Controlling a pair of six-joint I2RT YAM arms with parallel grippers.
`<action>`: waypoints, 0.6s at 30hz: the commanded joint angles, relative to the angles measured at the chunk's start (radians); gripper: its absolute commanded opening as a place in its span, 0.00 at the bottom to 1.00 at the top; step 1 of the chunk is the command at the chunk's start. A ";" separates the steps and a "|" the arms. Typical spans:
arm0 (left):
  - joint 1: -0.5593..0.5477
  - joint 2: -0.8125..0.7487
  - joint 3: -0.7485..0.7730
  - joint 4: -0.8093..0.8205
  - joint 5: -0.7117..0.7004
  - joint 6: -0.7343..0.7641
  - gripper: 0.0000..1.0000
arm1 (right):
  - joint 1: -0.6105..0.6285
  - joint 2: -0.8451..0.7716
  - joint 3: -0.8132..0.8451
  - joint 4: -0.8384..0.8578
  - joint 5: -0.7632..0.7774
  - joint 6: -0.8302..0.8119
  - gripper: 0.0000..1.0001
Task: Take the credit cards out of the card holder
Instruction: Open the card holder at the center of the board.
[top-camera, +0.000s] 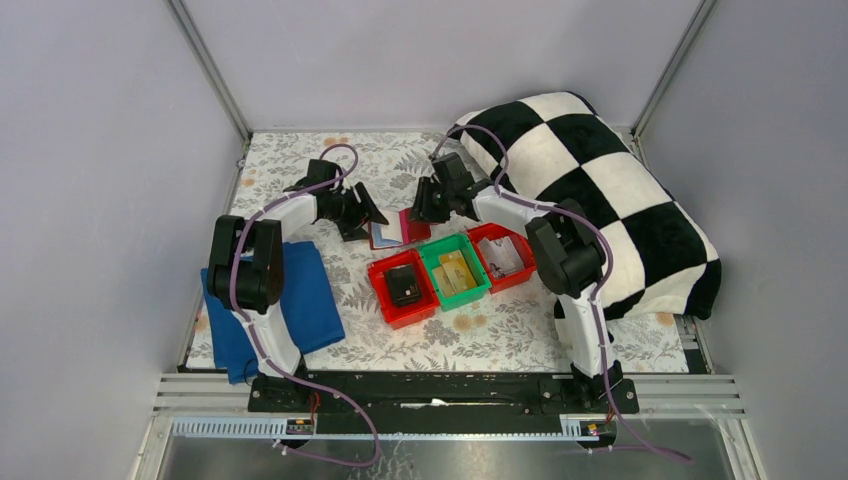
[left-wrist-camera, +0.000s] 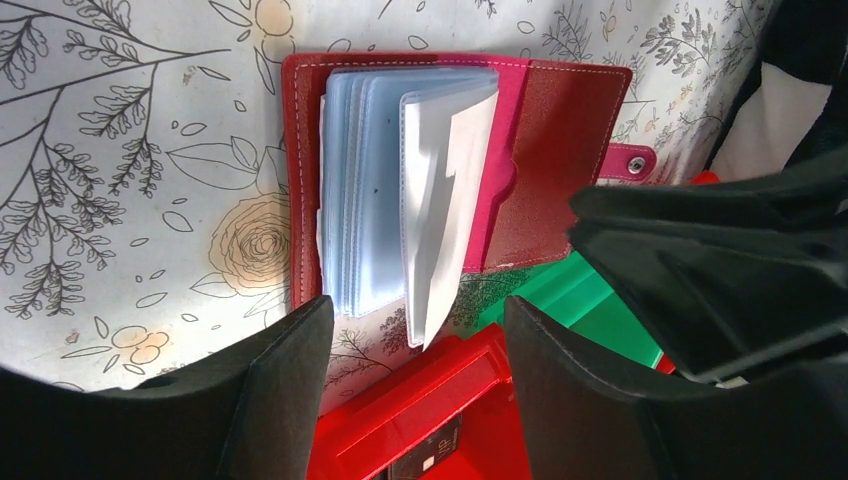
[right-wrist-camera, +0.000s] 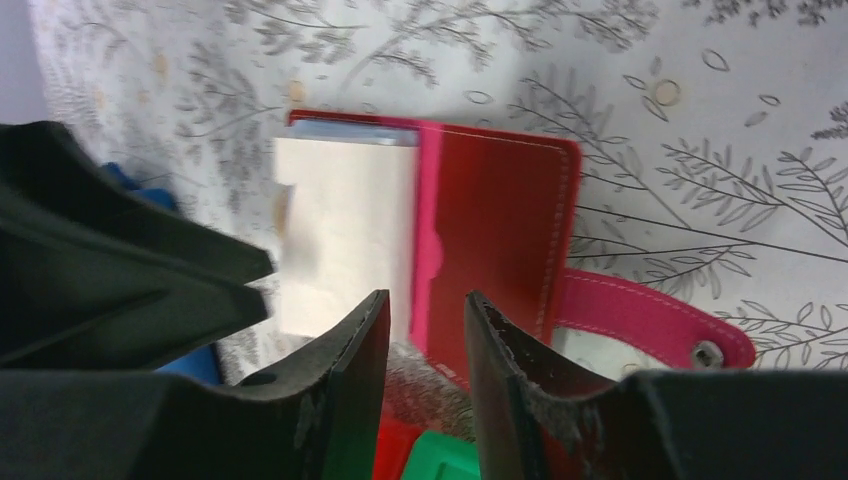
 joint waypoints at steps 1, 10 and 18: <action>0.000 0.001 0.040 0.030 0.022 0.013 0.67 | -0.009 0.059 0.043 -0.040 0.048 -0.008 0.40; -0.009 0.019 0.057 0.019 0.039 0.014 0.67 | -0.009 0.086 0.014 -0.053 0.105 0.017 0.38; -0.028 0.025 0.074 0.035 0.050 0.003 0.67 | -0.009 0.084 0.006 -0.048 0.089 0.030 0.38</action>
